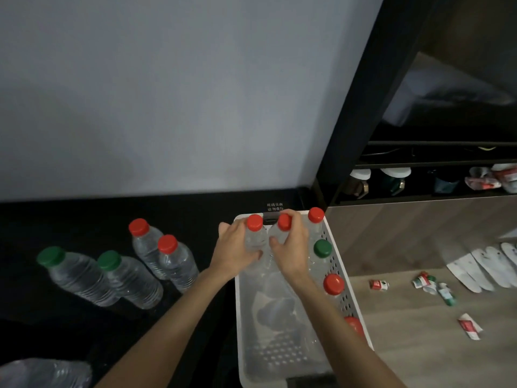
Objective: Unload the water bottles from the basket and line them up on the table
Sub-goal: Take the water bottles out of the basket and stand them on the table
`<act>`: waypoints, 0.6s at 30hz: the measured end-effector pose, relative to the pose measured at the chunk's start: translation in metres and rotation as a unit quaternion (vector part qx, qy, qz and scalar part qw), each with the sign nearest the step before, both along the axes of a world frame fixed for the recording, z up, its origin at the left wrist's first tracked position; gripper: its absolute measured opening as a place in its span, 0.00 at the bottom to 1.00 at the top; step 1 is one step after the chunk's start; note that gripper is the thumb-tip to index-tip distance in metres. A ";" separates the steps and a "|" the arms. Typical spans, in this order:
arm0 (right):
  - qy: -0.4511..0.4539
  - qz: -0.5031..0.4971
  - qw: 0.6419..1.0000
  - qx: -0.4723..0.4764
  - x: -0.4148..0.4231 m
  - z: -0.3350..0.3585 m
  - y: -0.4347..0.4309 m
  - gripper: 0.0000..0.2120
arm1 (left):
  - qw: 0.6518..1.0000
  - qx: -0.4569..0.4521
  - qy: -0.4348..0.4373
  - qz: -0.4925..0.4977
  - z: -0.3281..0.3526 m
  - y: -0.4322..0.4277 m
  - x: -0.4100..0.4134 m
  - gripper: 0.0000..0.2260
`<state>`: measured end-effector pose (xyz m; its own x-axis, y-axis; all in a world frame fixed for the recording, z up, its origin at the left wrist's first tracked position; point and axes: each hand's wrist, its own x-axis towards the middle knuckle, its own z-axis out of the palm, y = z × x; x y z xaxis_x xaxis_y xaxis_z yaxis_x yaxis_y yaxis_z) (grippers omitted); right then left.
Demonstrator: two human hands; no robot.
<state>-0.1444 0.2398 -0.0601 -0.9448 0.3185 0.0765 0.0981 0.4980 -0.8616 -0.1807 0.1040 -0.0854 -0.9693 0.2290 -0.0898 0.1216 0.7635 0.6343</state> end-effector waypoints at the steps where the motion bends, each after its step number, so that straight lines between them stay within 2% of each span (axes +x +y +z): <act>1: -0.006 0.006 1.000 0.017 0.001 -0.002 0.000 0.27 | 1.000 -0.015 -0.001 0.000 0.000 0.001 -0.001 0.25; 3: -0.016 0.010 0.999 0.030 0.002 -0.007 0.001 0.28 | 1.000 -0.028 0.010 -0.008 0.000 0.000 -0.003 0.31; 6: -0.052 -0.001 0.999 -0.001 -0.001 -0.013 0.006 0.28 | 0.999 -0.037 0.021 -0.027 0.001 -0.002 -0.009 0.34; 11: -0.017 0.022 1.000 -0.009 0.004 -0.025 0.005 0.24 | 0.994 -0.091 0.036 -0.037 0.004 -0.005 -0.010 0.35; 18: -0.012 0.034 0.999 0.029 0.011 -0.021 0.003 0.27 | 0.992 -0.121 0.019 -0.016 0.019 -0.004 -0.007 0.32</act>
